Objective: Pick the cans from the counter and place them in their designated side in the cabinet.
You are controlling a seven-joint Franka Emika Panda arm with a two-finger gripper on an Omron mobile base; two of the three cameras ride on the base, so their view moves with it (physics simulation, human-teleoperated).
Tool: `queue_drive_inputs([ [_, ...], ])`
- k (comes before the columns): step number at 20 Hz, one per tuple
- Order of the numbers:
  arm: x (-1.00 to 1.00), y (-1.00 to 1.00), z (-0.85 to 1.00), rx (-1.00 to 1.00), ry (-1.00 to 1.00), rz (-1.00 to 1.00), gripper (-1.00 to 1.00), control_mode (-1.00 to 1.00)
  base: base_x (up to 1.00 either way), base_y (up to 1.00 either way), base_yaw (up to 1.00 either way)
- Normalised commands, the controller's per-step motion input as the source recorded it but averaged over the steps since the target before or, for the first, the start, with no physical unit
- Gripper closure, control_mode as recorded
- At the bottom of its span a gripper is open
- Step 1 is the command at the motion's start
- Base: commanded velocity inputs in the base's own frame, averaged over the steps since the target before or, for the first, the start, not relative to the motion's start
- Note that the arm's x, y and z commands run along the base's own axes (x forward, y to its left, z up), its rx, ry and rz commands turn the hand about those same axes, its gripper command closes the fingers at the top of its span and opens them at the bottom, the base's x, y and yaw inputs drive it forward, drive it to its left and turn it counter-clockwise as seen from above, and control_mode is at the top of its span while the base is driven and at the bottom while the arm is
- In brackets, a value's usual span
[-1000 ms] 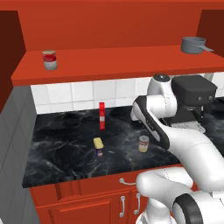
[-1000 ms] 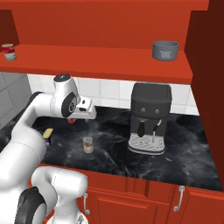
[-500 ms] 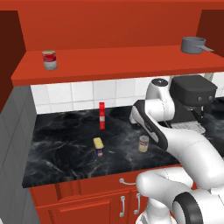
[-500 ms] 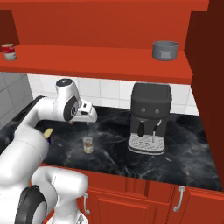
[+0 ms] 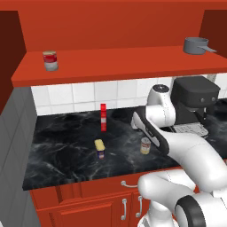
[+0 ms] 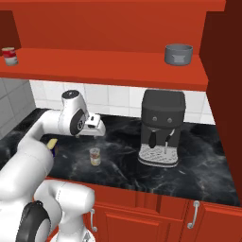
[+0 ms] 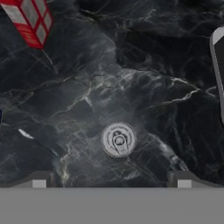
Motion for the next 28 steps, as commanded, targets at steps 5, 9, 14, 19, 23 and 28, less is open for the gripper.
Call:
queue_drive_inputs([
  [5,0.0,0.0,-0.21,0.0,0.0,0.0,-1.0,-1.0,0.0,0.0,0.0],
  [9,0.0,0.0,-0.19,0.0,0.0,0.0,-1.0,-1.0,0.0,0.0,0.0],
  [14,0.0,0.0,-0.18,0.0,0.0,0.0,-1.0,-1.0,0.0,0.0,0.0],
  [19,0.01,-0.03,-0.16,0.0,0.01,0.0,-1.0,-1.0,0.0,0.0,0.0],
  [23,0.08,-0.06,-0.1,0.0,0.06,0.0,-1.0,-1.0,0.0,0.0,0.0],
  [28,0.13,-0.05,-0.08,0.0,0.07,0.0,-1.0,-1.0,0.0,0.0,0.0],
])
